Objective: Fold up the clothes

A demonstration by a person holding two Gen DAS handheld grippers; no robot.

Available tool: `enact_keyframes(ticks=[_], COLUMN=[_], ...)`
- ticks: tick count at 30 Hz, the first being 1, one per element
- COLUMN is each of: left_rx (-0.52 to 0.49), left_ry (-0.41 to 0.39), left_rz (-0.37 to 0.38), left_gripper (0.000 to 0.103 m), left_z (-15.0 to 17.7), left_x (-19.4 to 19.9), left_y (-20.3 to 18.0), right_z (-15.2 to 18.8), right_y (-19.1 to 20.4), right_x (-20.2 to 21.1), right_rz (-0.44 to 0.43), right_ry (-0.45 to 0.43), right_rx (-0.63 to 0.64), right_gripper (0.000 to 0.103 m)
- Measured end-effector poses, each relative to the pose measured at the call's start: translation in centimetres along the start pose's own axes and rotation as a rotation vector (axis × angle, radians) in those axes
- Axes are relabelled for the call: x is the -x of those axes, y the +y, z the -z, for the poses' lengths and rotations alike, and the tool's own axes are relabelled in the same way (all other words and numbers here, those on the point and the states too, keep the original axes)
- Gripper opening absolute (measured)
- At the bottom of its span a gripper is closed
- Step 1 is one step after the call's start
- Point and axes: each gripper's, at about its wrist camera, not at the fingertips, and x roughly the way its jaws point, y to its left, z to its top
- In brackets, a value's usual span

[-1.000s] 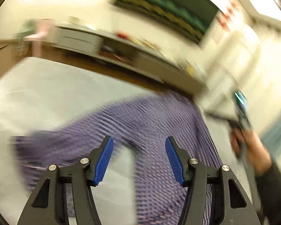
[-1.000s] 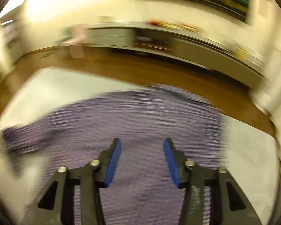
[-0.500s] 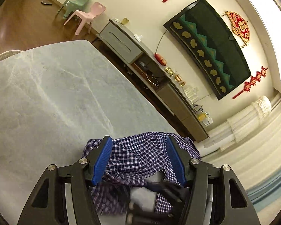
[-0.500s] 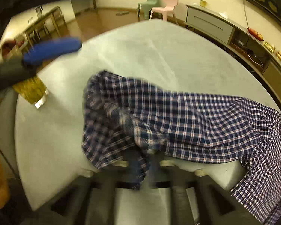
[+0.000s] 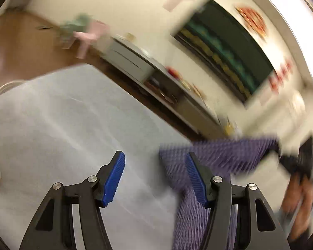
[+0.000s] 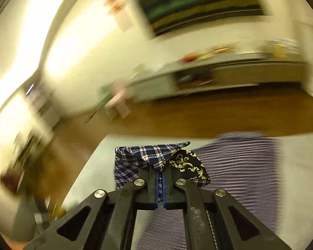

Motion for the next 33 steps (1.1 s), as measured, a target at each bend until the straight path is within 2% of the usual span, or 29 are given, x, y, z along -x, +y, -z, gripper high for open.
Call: enact_keyframes(ticks=[2, 3, 7, 10, 13, 14, 16, 19, 20, 22, 24, 26, 28, 30, 32, 33], left_rx=[-0.108, -0.163, -0.317, -0.39, -0.419, -0.4, -0.342, -0.373, -0.394, -0.442, -0.514, -0.608, -0.685, -0.698, -0.687, -0.672], left_ry=[0.135, 0.185, 0.307, 0.372, 0.313, 0.298, 0.288, 0.276, 0.264, 0.231, 0.186, 0.171, 0.184, 0.241, 0.273, 0.283], left_rz=[0.036, 0.024, -0.059, -0.2, -0.302, -0.304, -0.253, -0.182, -0.162, -0.123, -0.077, -0.048, -0.017, 0.031, 0.037, 0.041], left_gripper=[0.061, 0.061, 0.061, 0.06, 0.058, 0.055, 0.001, 0.0, 0.0, 0.0, 0.0, 0.0, 0.0, 0.004, 0.004, 0.011], left_z=[2.8, 4.8, 12.9, 18.3, 20.0, 20.2, 20.6, 20.8, 20.7, 20.5, 20.4, 21.4, 22.7, 24.4, 25.3, 25.3], left_x=[-2.3, -3.2, -4.6, -4.4, -2.3, -1.6, -0.5, 0.0, 0.2, 0.6, 1.4, 1.9, 1.9, 1.1, 0.9, 1.1], left_y=[-3.4, -4.9, -7.8, -7.3, -6.7, -6.4, -5.9, -7.6, -8.6, -11.1, -14.1, -16.7, -18.8, -19.3, -19.2, -18.8], right_z=[0.1, 0.5, 3.8, 5.5, 4.7, 4.2, 3.4, 0.8, -0.5, -2.0, -2.9, -2.2, -0.3, 2.8, 5.9, 7.4], right_y=[-7.4, -10.4, -17.3, -18.7, -17.8, -17.0, -15.1, -12.4, -12.4, -13.3, -15.8, -19.9, -23.9, -28.1, -30.7, -31.8], right_x=[3.6, 4.8, 5.9, 3.5, 0.6, -0.3, -1.3, -0.3, 1.2, 4.5, 8.1, 11.4, 12.9, 13.2, 12.1, 11.3], right_rz=[0.106, 0.148, 0.176, 0.128, 0.061, 0.036, -0.011, -0.068, -0.074, -0.064, -0.009, 0.075, 0.137, 0.193, 0.213, 0.216], right_ry=[-0.026, -0.023, 0.026, 0.061, 0.094, 0.101, 0.094, 0.028, -0.022, -0.108, -0.194, -0.251, -0.268, -0.239, -0.191, -0.166], right_rx=[-0.104, -0.142, -0.24, -0.256, -0.229, -0.213, -0.181, -0.158, -0.158, -0.175, -0.203, -0.247, -0.299, -0.36, -0.395, -0.408], right_gripper=[0.002, 0.002, 0.002, 0.002, 0.002, 0.002, 0.002, 0.002, 0.002, 0.002, 0.002, 0.002, 0.002, 0.002, 0.002, 0.002])
